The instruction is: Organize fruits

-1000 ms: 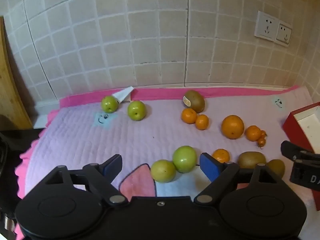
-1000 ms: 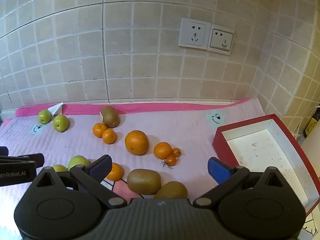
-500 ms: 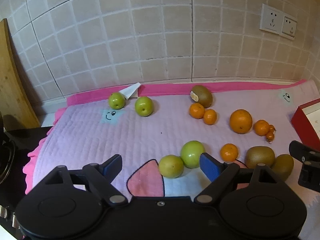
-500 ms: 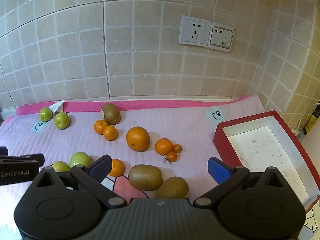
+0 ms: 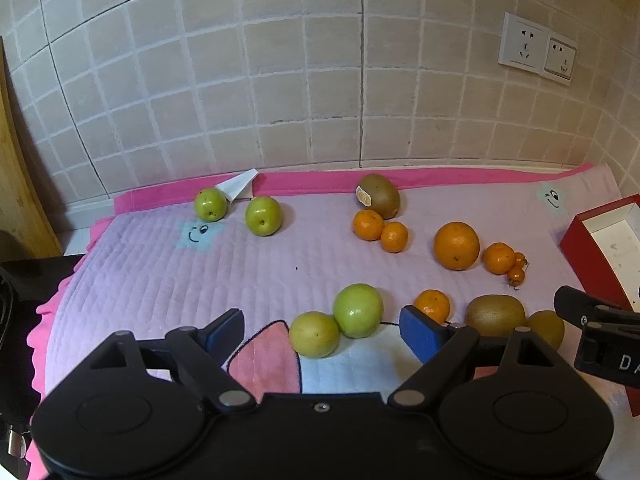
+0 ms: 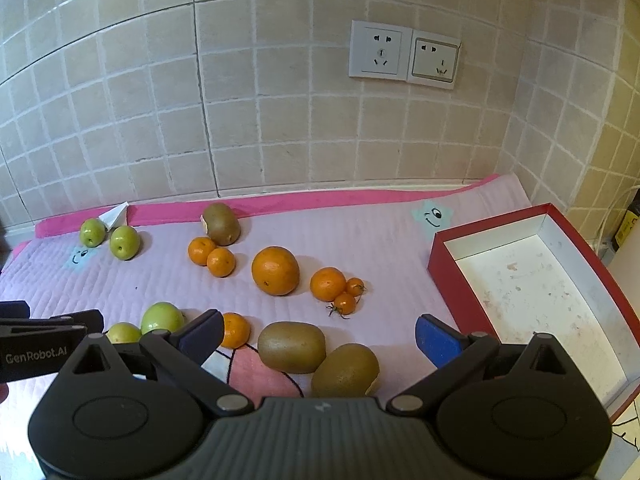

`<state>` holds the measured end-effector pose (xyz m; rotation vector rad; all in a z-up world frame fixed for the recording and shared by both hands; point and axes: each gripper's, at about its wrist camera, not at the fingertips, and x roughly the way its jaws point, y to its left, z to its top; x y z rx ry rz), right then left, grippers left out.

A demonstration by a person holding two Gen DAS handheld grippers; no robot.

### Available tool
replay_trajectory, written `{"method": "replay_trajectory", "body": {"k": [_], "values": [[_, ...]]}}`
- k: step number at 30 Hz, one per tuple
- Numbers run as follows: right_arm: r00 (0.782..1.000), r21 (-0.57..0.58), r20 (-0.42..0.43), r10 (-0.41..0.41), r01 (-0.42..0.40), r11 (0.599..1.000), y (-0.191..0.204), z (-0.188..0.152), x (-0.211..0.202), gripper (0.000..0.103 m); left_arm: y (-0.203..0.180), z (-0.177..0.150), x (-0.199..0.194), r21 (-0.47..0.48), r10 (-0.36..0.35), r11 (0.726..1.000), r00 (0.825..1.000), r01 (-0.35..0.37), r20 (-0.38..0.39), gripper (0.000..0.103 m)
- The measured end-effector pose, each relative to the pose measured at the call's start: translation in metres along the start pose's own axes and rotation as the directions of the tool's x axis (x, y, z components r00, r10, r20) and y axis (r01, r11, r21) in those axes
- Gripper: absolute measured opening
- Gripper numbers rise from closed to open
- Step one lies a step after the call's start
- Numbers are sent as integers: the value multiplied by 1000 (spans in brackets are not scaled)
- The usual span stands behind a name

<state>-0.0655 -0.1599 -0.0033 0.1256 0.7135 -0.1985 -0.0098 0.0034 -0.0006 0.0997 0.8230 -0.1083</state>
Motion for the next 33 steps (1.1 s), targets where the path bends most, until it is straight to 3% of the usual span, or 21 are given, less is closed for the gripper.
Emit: {"method": "replay_trajectory", "body": {"k": [4,9,33], "values": [[1000,2,-4,4,-4,1000,-1,0,1,103,-1,-1,1,3,1,1000,1000,-1,-2,101],[1000,2,-3,4,-4,1000,-1,0,1,103,-7,-2,-1,36,54,998,998,-55,22,101],[999,-2,-14,31,-31,1000,7,1,1,103,6,-4,1,19,30,999,999,-30,12,101]]}}
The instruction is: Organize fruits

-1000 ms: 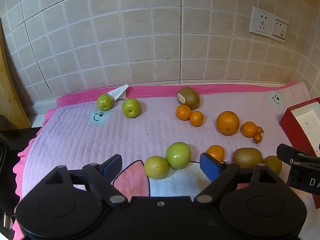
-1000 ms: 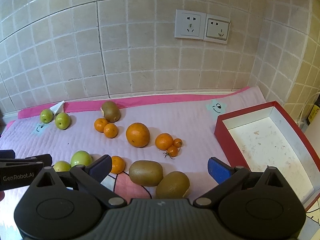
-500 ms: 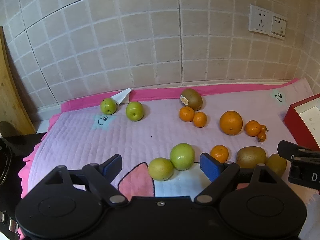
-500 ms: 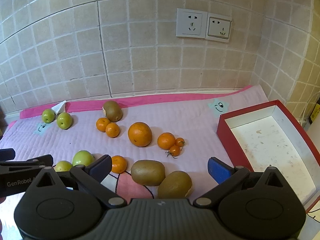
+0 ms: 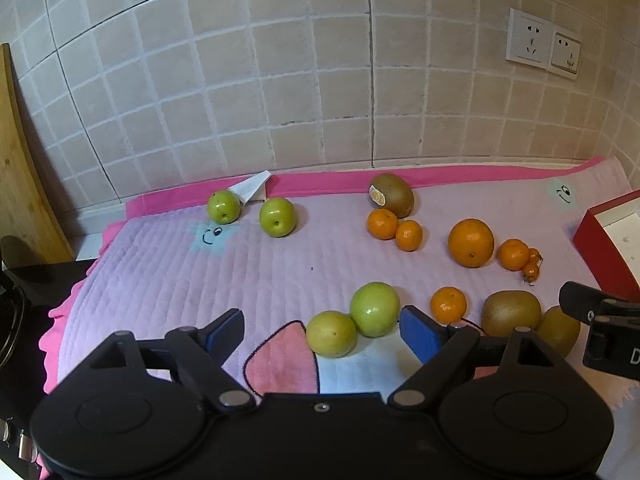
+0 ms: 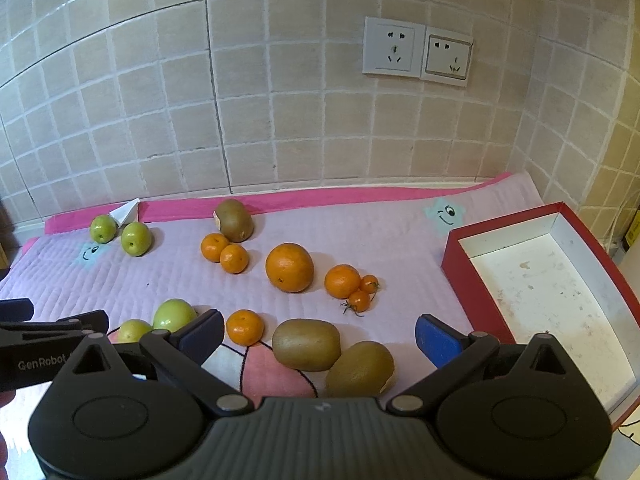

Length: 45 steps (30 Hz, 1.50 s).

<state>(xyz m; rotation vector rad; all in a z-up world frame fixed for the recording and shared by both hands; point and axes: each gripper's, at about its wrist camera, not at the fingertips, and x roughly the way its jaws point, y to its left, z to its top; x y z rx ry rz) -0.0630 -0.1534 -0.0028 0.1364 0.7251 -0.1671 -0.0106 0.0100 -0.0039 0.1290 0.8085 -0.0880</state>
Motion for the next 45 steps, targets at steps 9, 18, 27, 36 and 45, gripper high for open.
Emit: {"method": "replay_trajectory", "body": {"k": [9,18,27,36,45], "values": [[1000,1,-2,-3,3,1000,2,-1,2,103,3,1,3,-7,-7,1000,1000,7,-3,101],[1000,7,-14,1,-1,1000,3,1,7,103,6,3,10,-11,-6,1000,1000,6,-16,101],[1000,16,24,-13,12,1000,-20,5,9,103,34,-4,17,79,-47,996,999,48,-5,101],[997,-2,74,33,-33,999,-70,29,13,102,52,11,28,153,-261,955,965,255,25,101],[996,-69,0,94,-94,993,-69,52,68,90,24,27,93,236,-403,877,908,418,-110,101]]}}
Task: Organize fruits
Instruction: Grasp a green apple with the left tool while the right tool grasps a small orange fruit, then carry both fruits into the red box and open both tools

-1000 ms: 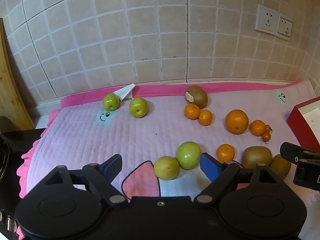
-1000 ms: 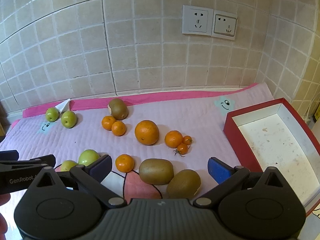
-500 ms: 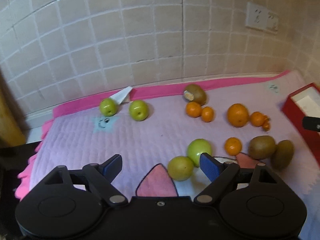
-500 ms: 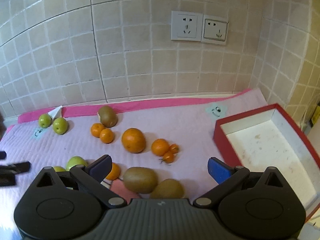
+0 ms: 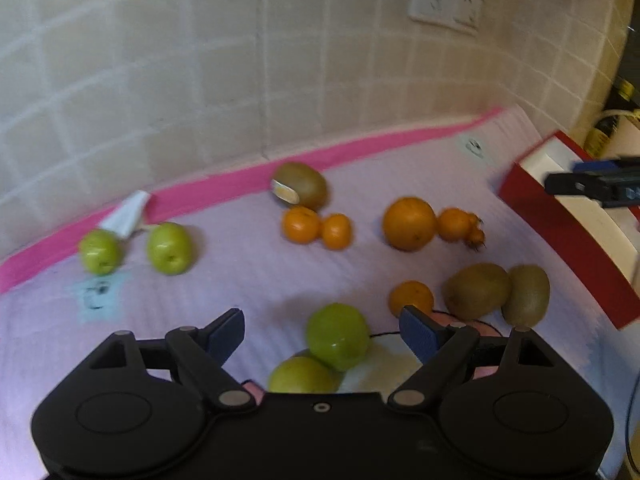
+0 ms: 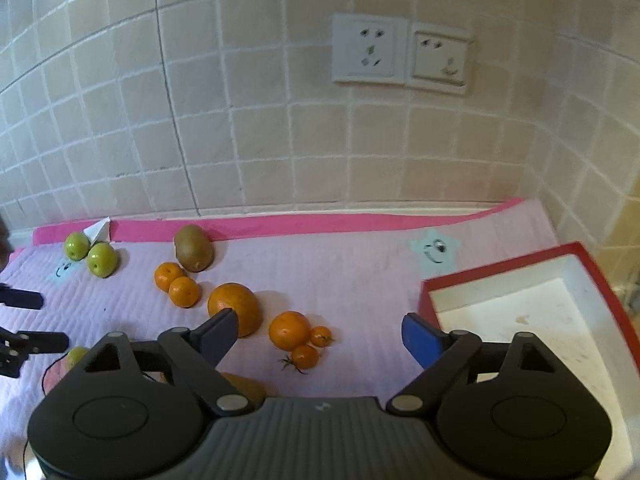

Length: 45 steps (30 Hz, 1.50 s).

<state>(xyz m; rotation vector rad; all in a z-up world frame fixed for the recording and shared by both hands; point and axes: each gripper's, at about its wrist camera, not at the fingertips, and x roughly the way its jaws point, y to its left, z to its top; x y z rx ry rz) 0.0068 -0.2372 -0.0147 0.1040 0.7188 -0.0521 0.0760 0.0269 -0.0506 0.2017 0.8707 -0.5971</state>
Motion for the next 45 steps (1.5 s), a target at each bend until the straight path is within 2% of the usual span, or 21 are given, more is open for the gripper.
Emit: {"method": "replay_trajectory", "body": {"k": [5,10,16,17,20,22,23,26,35,39,45], "values": [[996,0,-84,28,-28,1000,1,-6,45,81,8,-3,34,49,-13,999,997,17,-79,100],[990,29,-133,44,-40,999,-1,-25,64,70,3,-7,51,98,-46,994,992,57,-114,100],[989,70,-141,53,-43,997,-5,-33,72,68,-6,-10,65,130,-61,988,988,80,-143,98],[988,74,-143,52,-42,996,-6,-33,74,68,-6,-10,67,123,-66,989,987,85,-146,93],[985,88,-160,59,-46,995,-8,-33,86,63,-3,-11,74,97,-74,991,985,90,-157,87],[983,96,-170,65,-49,994,-9,-33,93,53,-3,-12,76,89,-77,992,984,92,-158,70],[982,102,-175,69,-51,993,-10,-33,96,52,-5,-13,76,92,-73,992,985,89,-158,60],[979,136,-185,84,-59,989,-12,-32,104,50,-4,-13,78,92,-63,993,986,78,-153,59],[976,109,-197,91,-70,992,-8,-31,113,28,-3,-15,76,64,-61,995,989,70,-134,59],[979,114,-185,90,-70,991,-9,-31,104,27,-5,-15,70,44,-54,997,992,60,-113,59],[992,113,-102,71,-59,992,-16,-20,62,27,-13,-8,41,39,-42,998,998,43,-42,59]]}}
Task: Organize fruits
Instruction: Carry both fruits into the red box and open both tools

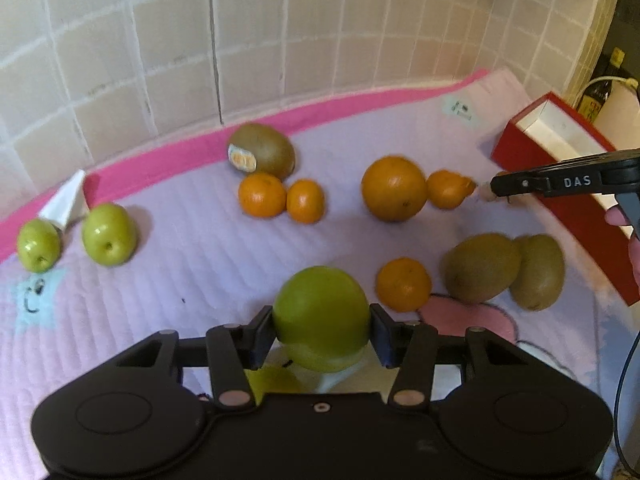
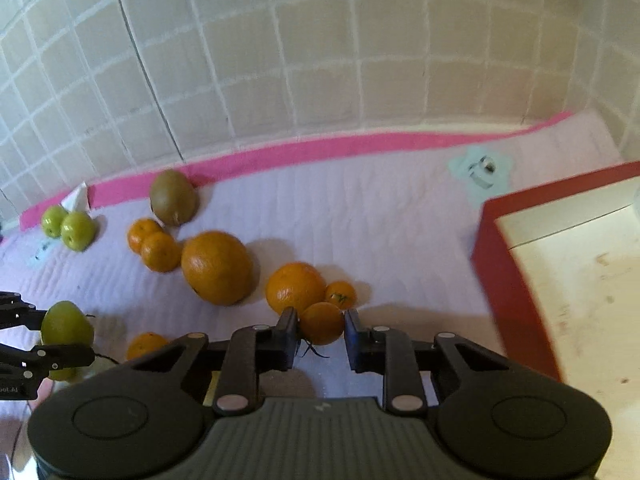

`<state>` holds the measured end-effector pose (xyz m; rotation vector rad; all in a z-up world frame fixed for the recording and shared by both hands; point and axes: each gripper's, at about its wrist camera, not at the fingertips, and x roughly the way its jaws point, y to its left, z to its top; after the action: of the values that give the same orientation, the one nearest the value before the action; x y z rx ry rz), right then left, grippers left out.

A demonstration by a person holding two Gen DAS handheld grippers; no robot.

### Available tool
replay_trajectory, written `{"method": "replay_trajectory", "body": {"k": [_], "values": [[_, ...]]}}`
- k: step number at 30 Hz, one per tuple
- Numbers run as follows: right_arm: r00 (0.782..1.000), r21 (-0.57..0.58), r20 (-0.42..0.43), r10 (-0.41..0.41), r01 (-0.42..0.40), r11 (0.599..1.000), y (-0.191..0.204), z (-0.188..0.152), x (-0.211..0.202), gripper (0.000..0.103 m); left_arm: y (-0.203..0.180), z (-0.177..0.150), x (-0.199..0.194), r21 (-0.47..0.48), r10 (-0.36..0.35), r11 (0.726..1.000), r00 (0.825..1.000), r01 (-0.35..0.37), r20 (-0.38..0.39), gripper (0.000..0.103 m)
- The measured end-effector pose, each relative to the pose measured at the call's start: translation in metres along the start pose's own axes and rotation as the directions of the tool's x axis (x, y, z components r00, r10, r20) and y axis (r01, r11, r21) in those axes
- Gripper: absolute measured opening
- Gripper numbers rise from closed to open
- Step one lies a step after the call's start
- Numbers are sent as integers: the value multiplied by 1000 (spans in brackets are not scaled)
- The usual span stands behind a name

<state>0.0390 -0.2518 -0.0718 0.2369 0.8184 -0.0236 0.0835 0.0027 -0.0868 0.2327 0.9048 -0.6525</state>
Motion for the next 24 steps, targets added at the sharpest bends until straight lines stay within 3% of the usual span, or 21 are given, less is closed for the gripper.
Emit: {"method": "replay_trajectory", "body": {"k": [5,8,12,15,19,24], "values": [[993,-2,113,-20,20,1000,-10,15,-58,27,-21,20,-36,47,-22,999,996,18,91,59],[980,-32,186,-68,76,997,-24,30,-105,27,-43,58,-55,150,-52,988,986,28,156,59],[945,-40,275,-176,194,980,-51,41,-167,27,-82,115,-77,238,-161,966,954,100,254,59],[927,-12,286,-243,257,966,-76,38,-196,27,-117,147,-79,283,-257,943,924,175,283,59],[926,38,224,-303,303,952,-122,20,-204,27,-169,183,-49,313,-369,904,902,291,225,59],[967,167,57,-248,236,957,-187,-11,-167,27,-237,199,29,291,-422,874,905,388,58,59]]}}
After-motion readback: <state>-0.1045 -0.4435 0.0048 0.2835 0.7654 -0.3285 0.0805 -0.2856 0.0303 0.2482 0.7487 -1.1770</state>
